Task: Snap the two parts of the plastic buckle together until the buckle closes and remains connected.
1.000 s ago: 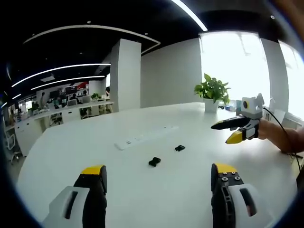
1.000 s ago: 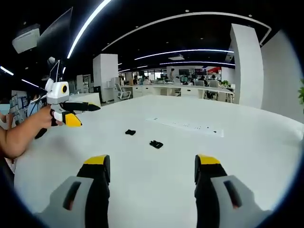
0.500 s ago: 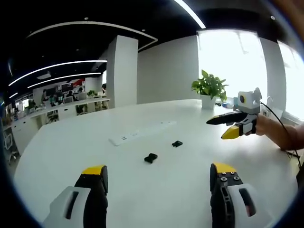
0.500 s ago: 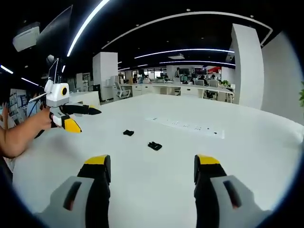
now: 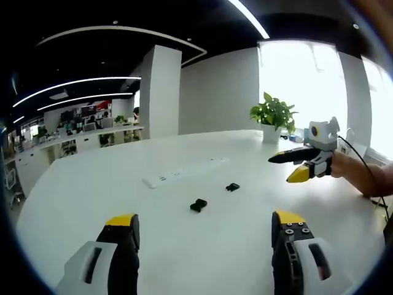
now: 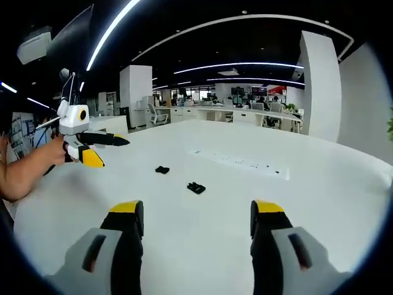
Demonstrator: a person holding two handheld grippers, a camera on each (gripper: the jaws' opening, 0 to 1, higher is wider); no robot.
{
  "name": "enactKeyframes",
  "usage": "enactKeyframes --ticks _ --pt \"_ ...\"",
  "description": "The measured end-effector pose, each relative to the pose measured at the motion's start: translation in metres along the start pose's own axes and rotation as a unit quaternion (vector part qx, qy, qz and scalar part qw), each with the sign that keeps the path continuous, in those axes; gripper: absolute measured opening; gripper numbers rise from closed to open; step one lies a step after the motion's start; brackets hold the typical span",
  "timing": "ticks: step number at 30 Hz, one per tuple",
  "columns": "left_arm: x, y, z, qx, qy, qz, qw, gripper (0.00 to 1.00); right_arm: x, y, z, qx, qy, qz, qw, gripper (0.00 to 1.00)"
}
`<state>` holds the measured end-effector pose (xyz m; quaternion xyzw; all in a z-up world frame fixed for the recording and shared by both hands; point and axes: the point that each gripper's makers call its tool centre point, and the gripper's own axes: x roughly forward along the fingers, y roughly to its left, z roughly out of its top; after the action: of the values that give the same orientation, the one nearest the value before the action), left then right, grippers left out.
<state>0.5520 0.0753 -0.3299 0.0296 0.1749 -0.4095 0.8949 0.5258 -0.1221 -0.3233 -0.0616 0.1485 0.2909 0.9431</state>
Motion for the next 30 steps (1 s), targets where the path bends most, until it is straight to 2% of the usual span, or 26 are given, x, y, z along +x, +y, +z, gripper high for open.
enactKeyframes --ticks 12,30 --pt "0.007 0.002 0.002 0.001 0.002 -0.001 1.0 0.9 0.006 -0.01 0.006 0.006 -0.005 -0.001 1.0 0.7" --pt "0.02 -0.001 0.005 0.004 0.004 -0.011 0.9999 0.88 0.018 -0.019 0.0 0.006 0.002 0.002 1.0 0.69"
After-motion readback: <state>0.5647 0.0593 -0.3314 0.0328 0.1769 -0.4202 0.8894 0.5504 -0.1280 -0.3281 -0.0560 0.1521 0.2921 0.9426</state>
